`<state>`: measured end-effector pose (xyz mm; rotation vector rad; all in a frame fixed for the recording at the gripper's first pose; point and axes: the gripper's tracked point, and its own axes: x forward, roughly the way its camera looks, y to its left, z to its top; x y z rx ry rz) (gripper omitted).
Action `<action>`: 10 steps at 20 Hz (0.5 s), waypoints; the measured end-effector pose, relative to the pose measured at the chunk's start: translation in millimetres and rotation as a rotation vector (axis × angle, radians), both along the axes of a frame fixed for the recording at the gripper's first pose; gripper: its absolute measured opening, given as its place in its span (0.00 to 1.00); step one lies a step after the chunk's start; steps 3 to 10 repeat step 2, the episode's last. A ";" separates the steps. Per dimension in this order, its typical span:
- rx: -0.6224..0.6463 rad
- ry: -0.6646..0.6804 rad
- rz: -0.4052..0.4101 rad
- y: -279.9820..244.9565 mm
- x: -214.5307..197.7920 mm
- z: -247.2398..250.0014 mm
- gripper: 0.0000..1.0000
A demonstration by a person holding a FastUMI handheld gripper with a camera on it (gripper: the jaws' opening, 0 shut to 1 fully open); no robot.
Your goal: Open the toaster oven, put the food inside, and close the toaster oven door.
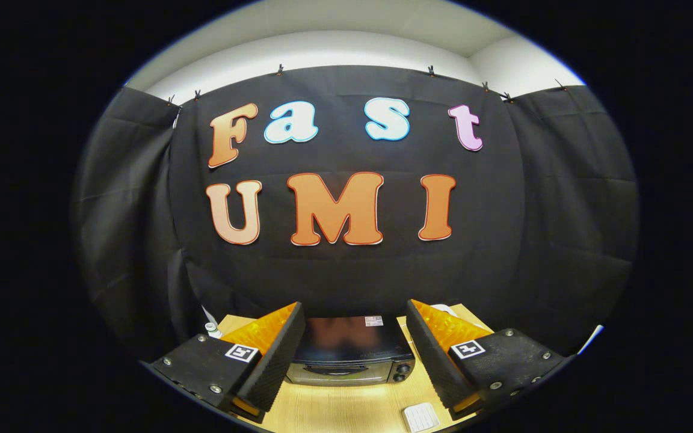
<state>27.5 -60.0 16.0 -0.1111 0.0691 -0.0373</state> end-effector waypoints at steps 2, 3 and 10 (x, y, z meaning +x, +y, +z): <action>0.006 -0.003 0.003 -1.6 -2.6 1.5 1.00; 0.006 -0.003 0.003 -1.6 -2.6 1.5 1.00; 0.006 -0.003 0.003 -1.6 -2.6 1.5 1.00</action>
